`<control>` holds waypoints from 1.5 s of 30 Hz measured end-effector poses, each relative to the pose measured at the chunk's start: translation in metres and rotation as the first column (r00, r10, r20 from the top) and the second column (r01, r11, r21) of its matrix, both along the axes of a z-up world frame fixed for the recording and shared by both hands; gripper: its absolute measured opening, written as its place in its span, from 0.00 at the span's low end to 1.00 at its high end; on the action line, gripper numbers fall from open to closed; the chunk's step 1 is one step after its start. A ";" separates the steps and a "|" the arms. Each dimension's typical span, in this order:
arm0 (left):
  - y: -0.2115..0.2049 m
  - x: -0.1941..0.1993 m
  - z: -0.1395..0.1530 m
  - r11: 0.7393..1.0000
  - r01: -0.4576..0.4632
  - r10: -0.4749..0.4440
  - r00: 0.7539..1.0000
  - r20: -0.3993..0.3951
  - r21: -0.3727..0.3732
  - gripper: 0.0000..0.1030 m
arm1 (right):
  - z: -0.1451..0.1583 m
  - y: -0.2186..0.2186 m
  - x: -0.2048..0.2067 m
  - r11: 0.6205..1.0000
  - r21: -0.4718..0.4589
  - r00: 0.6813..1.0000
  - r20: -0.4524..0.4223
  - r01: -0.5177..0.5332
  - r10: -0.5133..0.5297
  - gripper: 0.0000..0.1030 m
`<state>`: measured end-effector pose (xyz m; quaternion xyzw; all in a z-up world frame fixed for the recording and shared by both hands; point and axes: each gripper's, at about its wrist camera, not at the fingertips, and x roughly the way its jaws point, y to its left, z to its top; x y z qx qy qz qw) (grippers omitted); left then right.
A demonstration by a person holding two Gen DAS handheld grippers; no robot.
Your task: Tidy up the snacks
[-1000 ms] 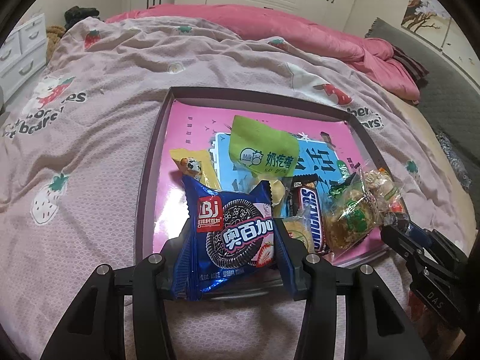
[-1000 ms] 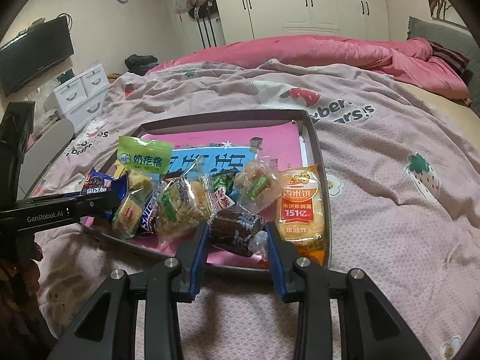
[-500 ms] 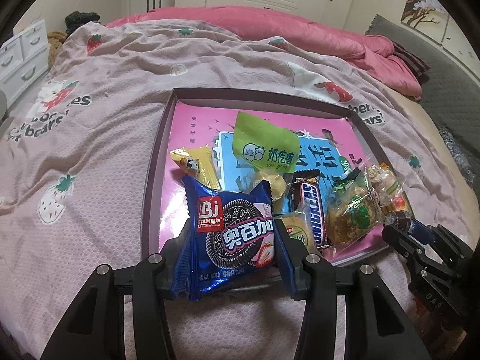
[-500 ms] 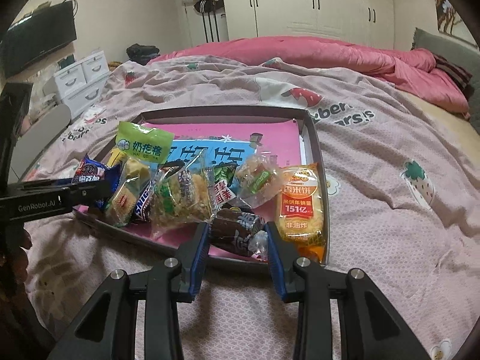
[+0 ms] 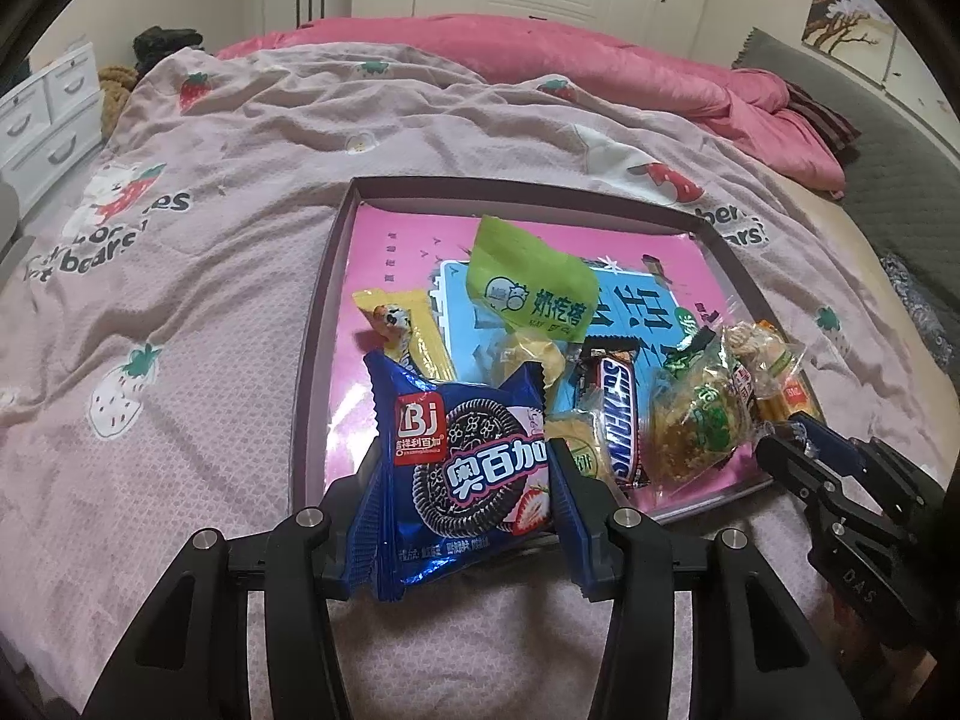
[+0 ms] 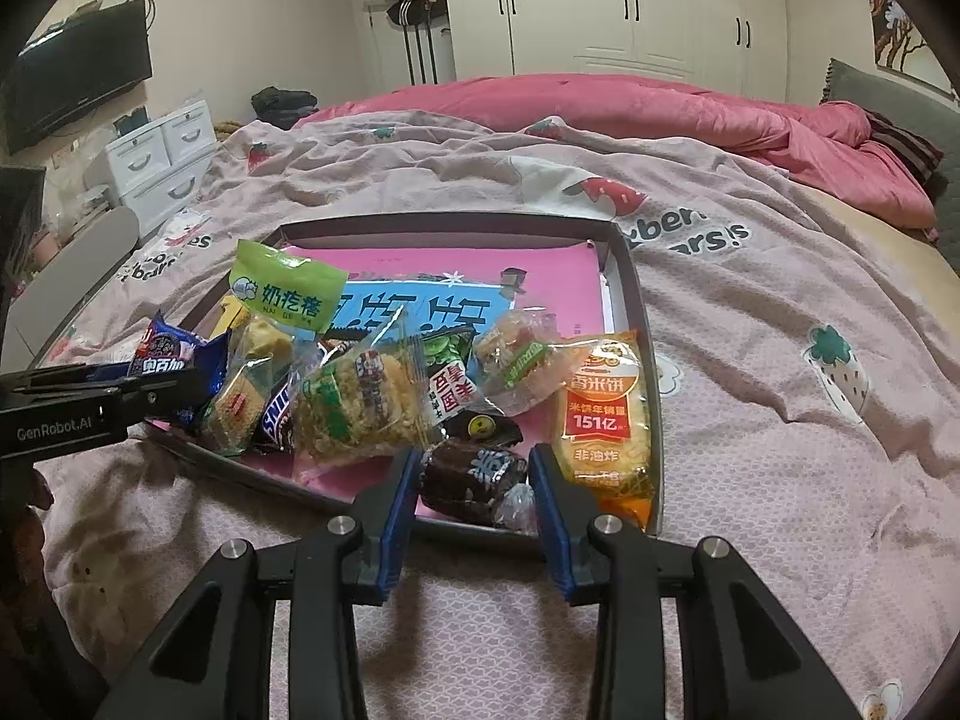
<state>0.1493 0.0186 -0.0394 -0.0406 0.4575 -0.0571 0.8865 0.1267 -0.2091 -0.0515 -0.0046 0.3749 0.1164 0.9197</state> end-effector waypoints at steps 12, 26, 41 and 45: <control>0.006 -0.004 0.008 0.999 -0.031 0.031 0.999 0.014 -0.018 0.57 | 0.010 -0.014 -0.006 0.998 0.046 0.999 0.010 0.040 -0.041 0.40; 0.004 -0.020 0.037 0.999 -0.033 0.034 0.997 0.073 -0.012 0.73 | 0.028 -0.027 -0.022 0.992 0.086 0.994 0.044 0.093 -0.097 0.52; -0.004 -0.060 0.067 1.000 -0.014 0.012 0.995 0.103 0.012 0.75 | 0.056 -0.022 -0.069 0.987 0.107 0.991 0.056 0.118 -0.124 0.81; -0.008 -0.075 0.068 1.000 -0.012 0.009 0.995 0.099 0.026 0.76 | 0.057 -0.022 -0.085 0.985 0.104 0.988 0.046 0.139 -0.144 0.86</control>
